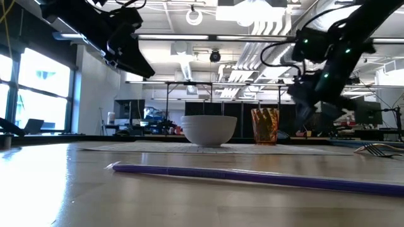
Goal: Pick & Place Utensil
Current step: Put the blue fork into the white bowl
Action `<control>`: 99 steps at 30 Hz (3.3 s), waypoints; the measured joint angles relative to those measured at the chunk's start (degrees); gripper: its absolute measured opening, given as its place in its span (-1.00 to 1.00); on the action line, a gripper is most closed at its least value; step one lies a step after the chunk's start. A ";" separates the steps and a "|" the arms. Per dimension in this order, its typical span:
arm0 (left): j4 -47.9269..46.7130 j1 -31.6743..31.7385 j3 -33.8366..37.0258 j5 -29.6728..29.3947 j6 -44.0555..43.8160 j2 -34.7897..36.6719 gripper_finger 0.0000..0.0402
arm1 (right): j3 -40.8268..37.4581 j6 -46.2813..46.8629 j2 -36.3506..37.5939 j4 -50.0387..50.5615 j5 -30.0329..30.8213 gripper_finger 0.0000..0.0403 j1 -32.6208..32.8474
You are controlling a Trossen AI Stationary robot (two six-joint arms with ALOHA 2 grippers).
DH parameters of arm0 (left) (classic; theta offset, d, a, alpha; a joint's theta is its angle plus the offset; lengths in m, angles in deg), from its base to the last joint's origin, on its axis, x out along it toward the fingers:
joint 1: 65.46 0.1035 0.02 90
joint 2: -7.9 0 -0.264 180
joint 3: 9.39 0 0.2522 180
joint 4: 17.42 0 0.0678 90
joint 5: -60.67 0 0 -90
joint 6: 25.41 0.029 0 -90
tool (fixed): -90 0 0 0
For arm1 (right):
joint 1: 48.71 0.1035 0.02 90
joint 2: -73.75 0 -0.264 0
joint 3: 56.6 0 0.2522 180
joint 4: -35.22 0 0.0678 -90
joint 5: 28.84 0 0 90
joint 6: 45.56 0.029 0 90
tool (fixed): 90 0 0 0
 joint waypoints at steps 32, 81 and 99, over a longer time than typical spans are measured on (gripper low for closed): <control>-1.87 -0.02 0.00 1.20 -0.51 0.37 0.10 | 9.58 65.66 -13.54 27.42 -12.07 0.14 40.28; -14.55 -0.04 -0.11 -2.42 -9.42 12.35 0.10 | 39.43 39.14 -25.02 32.89 -2.35 -0.99 31.12; -19.94 -0.04 -0.07 -2.57 -11.08 16.45 0.10 | 71.01 -1.65 -49.44 30.15 -9.98 -0.98 6.73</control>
